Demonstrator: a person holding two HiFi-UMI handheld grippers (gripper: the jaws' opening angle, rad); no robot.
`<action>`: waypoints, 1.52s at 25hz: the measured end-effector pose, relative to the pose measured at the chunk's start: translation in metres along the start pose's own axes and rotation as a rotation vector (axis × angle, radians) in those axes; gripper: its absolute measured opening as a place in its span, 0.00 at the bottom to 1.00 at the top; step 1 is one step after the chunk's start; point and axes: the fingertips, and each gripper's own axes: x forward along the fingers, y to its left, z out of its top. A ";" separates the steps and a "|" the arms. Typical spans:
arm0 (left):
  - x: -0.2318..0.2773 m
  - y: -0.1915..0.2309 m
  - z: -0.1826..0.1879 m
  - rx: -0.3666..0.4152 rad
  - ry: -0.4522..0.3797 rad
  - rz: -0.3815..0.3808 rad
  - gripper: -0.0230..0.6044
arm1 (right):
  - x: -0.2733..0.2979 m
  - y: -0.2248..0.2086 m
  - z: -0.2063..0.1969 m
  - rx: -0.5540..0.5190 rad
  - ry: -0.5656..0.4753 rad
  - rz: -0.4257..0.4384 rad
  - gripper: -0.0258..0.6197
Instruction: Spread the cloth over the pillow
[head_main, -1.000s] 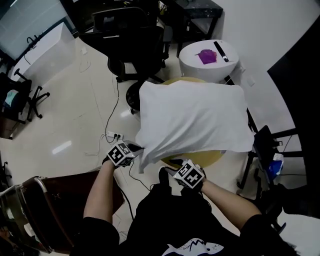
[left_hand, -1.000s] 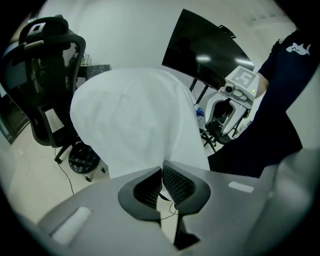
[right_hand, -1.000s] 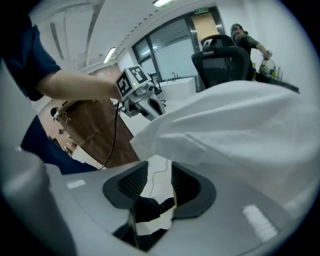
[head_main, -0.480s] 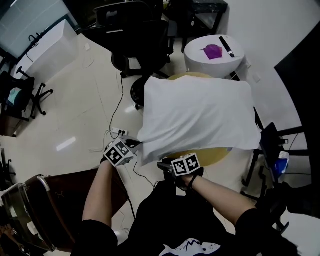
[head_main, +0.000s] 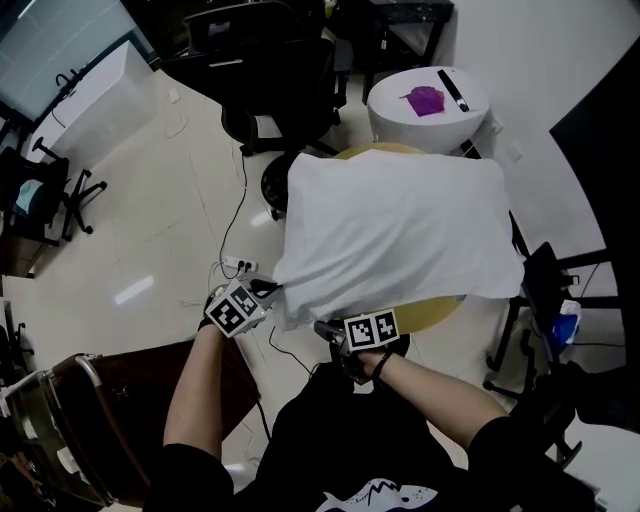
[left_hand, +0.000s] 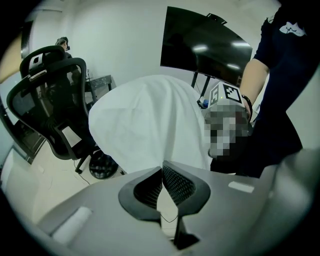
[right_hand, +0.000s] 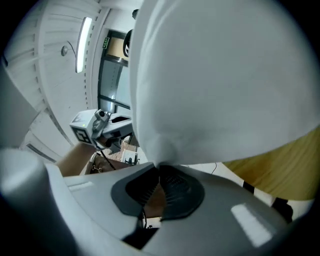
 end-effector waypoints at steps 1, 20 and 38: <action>-0.001 0.000 0.000 0.013 0.008 0.002 0.04 | -0.003 0.004 -0.005 -0.010 0.015 0.008 0.06; 0.056 -0.011 -0.019 0.064 0.114 0.016 0.04 | 0.013 -0.024 -0.033 0.006 0.116 -0.048 0.06; 0.033 0.008 -0.013 -0.048 0.091 0.105 0.55 | -0.106 -0.011 -0.016 -0.089 -0.050 -0.084 0.22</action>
